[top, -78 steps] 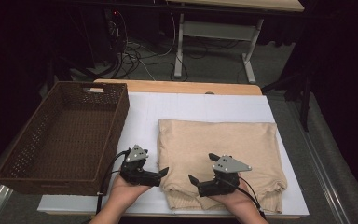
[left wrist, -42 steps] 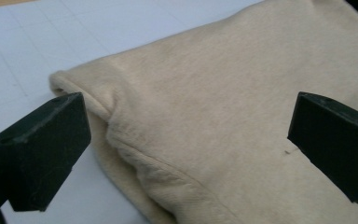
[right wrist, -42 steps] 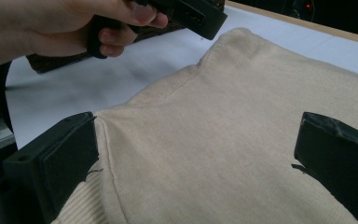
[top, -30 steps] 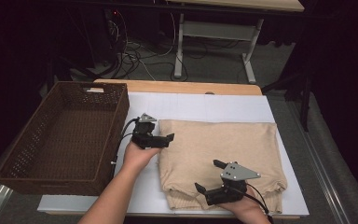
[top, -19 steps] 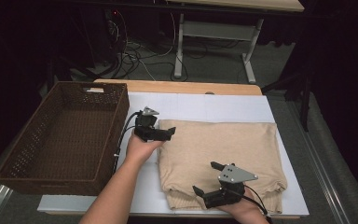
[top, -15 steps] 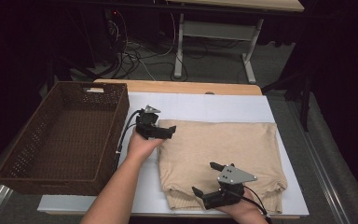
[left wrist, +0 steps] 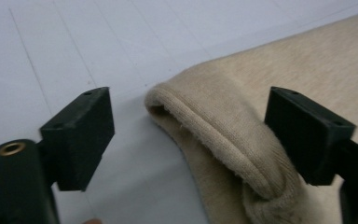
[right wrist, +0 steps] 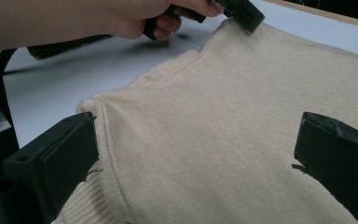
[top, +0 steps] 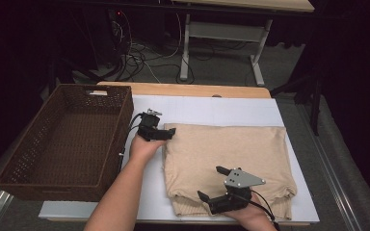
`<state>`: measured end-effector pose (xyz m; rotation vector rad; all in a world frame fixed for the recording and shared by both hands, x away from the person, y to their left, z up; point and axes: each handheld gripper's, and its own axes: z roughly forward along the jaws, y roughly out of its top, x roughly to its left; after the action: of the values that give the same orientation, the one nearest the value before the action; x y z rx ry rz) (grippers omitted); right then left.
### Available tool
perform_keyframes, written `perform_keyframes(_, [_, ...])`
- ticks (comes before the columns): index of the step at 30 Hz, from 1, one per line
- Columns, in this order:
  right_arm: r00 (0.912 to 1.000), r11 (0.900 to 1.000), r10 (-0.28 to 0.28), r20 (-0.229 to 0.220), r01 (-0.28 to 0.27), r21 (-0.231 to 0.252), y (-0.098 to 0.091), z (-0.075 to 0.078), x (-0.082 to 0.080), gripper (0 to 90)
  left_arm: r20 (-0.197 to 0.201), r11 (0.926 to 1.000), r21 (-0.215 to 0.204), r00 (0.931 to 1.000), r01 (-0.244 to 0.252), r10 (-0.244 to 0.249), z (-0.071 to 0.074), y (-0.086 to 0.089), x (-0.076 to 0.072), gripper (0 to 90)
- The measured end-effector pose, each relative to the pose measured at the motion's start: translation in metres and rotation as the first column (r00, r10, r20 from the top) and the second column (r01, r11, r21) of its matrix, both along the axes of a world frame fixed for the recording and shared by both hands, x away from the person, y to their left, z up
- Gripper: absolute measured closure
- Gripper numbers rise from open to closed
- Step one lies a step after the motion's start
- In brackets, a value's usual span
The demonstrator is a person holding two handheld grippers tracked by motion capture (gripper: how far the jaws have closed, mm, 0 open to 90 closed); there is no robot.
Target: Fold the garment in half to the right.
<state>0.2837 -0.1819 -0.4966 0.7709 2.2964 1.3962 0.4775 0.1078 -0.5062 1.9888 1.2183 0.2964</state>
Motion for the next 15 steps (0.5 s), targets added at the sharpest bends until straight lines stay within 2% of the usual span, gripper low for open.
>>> perform_keyframes(4, [1.0000,1.0000,-0.002,-0.005,0.002,-0.009,0.002,-0.001,0.001,0.2,-0.038,0.9994,0.033,0.9993,0.008,-0.007,-0.009,-0.005,0.006,18.5])
perform_keyframes(6, [1.0000,0.9999,-0.005,-0.007,0.005,-0.010,0.002,-0.002,0.001,0.2,-0.027,0.9986,0.052,0.9996,0.007,-0.006,-0.012,-0.010,0.007,19.0])
perform_keyframes(7, [0.9999,1.0000,-0.007,-0.010,0.007,-0.007,0.002,-0.002,0.001,0.2,-0.028,0.9990,0.045,0.9996,0.001,0.000,-0.012,-0.011,0.008,19.9])
perform_keyframes(10, [0.9999,0.9999,-0.005,-0.014,0.005,-0.012,0.004,-0.003,0.000,0.2,-0.013,0.9967,0.081,0.9999,0.001,0.000,-0.012,-0.017,0.009,22.5])
perform_keyframes(12, [0.9998,0.9998,0.001,-0.018,-0.002,-0.020,0.007,-0.005,-0.002,0.2,-0.004,0.9969,0.078,1.0000,0.006,-0.005,-0.012,-0.018,0.008,27.0])
perform_keyframes(14, [0.9997,0.9995,0.014,-0.021,-0.015,-0.030,0.013,-0.005,-0.005,0.3,0.001,0.9971,0.075,0.9999,0.013,-0.013,-0.012,-0.019,0.008,36.4])
perform_keyframes(15, [0.9997,0.9995,0.014,-0.021,-0.015,-0.030,0.013,-0.005,-0.005,0.3,0.006,0.9967,0.080,0.9999,0.014,-0.014,-0.012,-0.021,0.007,36.4])
